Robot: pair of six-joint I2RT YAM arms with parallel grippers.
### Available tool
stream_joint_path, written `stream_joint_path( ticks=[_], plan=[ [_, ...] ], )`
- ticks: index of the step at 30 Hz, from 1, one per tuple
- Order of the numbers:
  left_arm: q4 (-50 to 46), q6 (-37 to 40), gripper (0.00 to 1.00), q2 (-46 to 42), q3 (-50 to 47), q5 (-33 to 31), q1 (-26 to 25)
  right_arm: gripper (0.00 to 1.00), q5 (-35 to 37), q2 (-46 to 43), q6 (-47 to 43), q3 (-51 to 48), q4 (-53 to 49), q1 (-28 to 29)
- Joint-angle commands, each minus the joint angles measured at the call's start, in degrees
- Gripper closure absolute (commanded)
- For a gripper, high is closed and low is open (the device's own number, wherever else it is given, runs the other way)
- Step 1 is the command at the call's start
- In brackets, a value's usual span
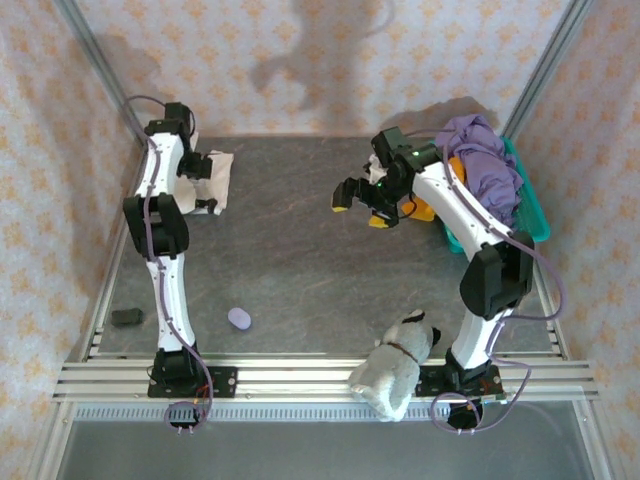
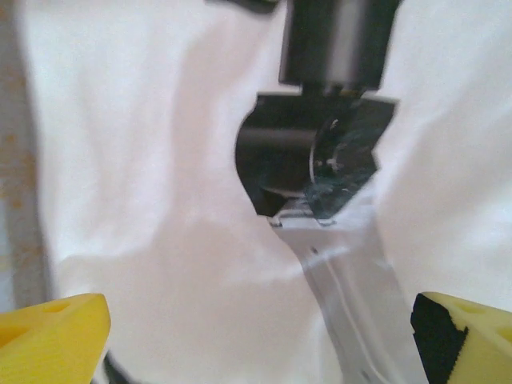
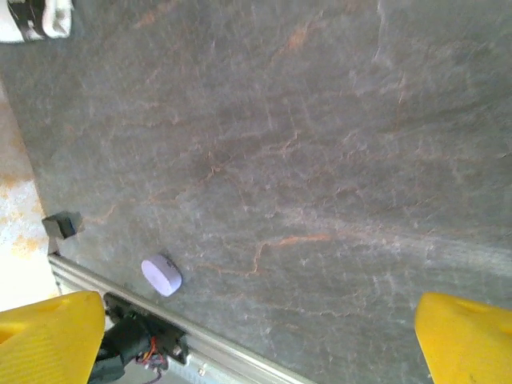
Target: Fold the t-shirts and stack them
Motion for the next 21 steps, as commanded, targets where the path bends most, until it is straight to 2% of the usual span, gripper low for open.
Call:
stream_joint_path(
  ticks=[1, 3, 5, 7, 10, 12, 14, 18, 21],
  plan=[
    [6.3, -8.1, 0.00, -14.0, -3.7, 1.7, -1.3, 0.01, 7.6, -7.1, -1.1, -0.2, 2.9, -0.5],
    [12.5, -13.8, 0.00, -21.1, -10.9, 2.2, -1.7, 0.01, 12.3, -11.3, -2.7, -2.1, 5.4, -0.5],
    [22.9, -19.6, 0.00, -29.9, -23.1, 3.2, -2.1, 0.01, 16.7, -19.5, -3.8, -8.7, 14.0, -0.4],
    [36.2, -22.8, 0.01, -40.8, -38.8, 3.8, -2.7, 0.01, 25.2, -29.9, -4.1, -19.0, 25.2, -0.3],
    [59.7, -23.0, 0.01, -54.6, -62.8, 5.6, -4.0, 0.01, 39.6, -41.8, -6.2, -32.8, 37.2, -0.4],
    [69.5, -20.6, 0.01, -62.2, -75.3, 6.4, -4.5, 0.01, 45.0, -46.9, -11.4, -41.2, 45.3, -0.5],
    [71.8, -17.6, 0.01, -68.7, -83.7, 7.8, -4.7, 0.01, 50.5, -49.4, -13.9, -48.0, 51.6, -0.5],
    [67.5, -12.5, 0.01, -77.7, -94.6, 11.6, -4.7, 0.01, 57.1, -49.8, -18.1, -58.2, 58.2, -0.6],
    [70.2, -12.9, 0.00, -81.1, -103.5, 10.3, -4.7, 0.01, 66.7, -48.3, -17.9, -64.8, 63.1, -0.6]
  ],
)
